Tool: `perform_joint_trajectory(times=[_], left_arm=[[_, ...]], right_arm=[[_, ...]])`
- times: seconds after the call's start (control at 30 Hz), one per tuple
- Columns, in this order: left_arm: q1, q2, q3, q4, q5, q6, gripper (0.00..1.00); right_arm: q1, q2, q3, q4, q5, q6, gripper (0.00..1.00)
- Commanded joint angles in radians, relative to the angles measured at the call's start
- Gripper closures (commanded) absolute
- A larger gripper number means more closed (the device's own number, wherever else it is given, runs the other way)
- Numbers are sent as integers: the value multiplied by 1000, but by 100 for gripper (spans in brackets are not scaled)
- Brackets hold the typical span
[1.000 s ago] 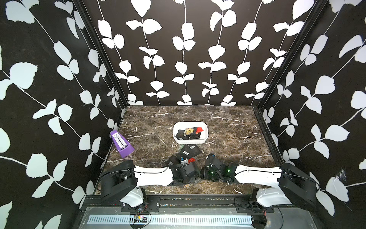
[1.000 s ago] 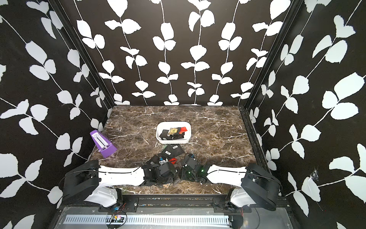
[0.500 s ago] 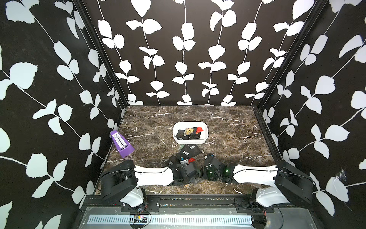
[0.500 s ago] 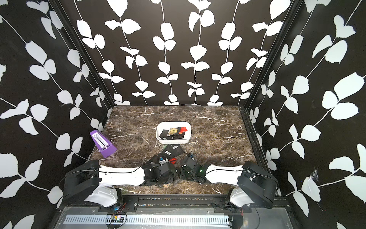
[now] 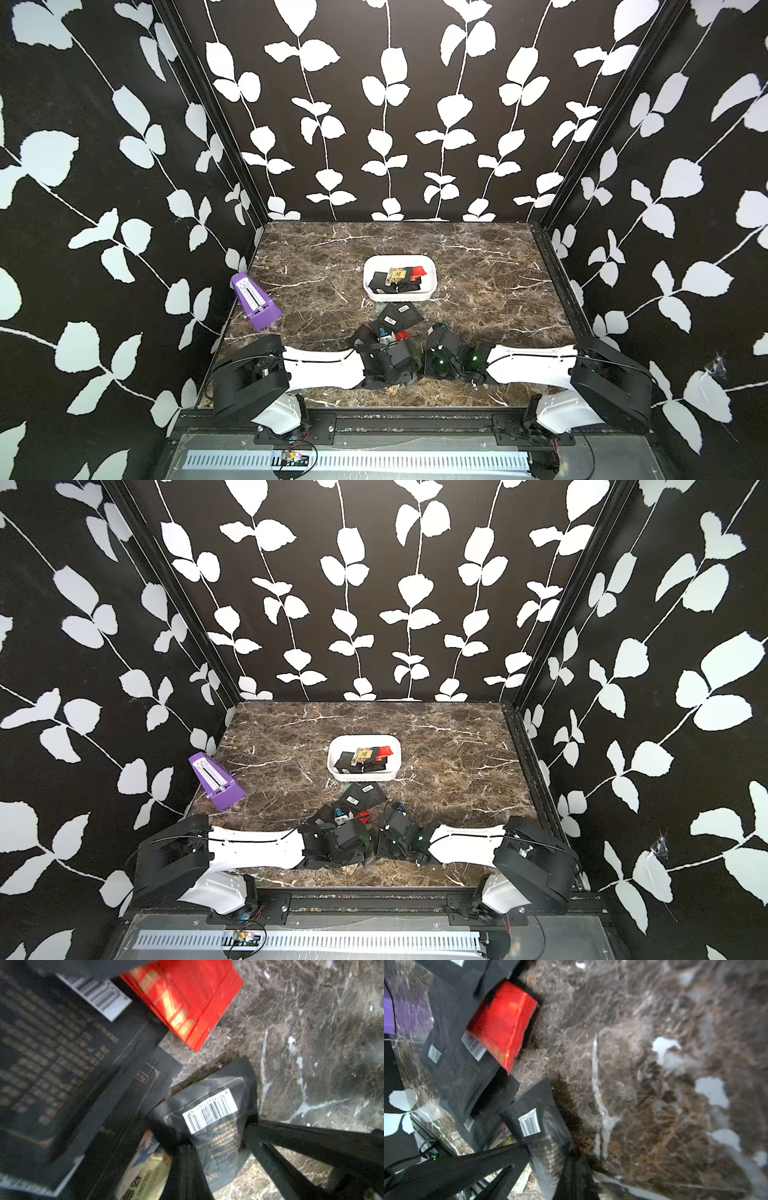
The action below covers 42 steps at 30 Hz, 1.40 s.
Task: Put the tea bags into the storage box
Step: Pick up the tea bag from the center of the board, then place the tea bag in the storage box.
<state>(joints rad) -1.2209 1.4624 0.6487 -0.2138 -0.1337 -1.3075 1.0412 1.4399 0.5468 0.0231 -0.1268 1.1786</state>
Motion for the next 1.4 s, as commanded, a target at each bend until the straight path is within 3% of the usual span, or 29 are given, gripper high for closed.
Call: perform_joint_trajectory(times=[0.0, 0.3, 0.5, 0.73, 1.07, 1.37], left_arm=[[6, 16, 0, -52, 7, 20, 100], [6, -113, 30, -83, -45, 88, 100], [7, -242, 70, -155, -151, 128, 75], [25, -417, 21, -335, -300, 102, 69], [44, -620, -85, -417, -325, 53, 62], [45, -629, -101, -405, -308, 46, 60]], right_arm=[[11, -6, 26, 6, -3, -5, 100], [12, -122, 88, -169, 56, -80, 100], [0, -257, 172, -326, 124, -135, 100], [-105, -292, 362, -461, 119, -254, 100], [-324, -7, 683, -442, -25, -385, 100], [-415, 364, 965, -420, -75, -389, 100]])
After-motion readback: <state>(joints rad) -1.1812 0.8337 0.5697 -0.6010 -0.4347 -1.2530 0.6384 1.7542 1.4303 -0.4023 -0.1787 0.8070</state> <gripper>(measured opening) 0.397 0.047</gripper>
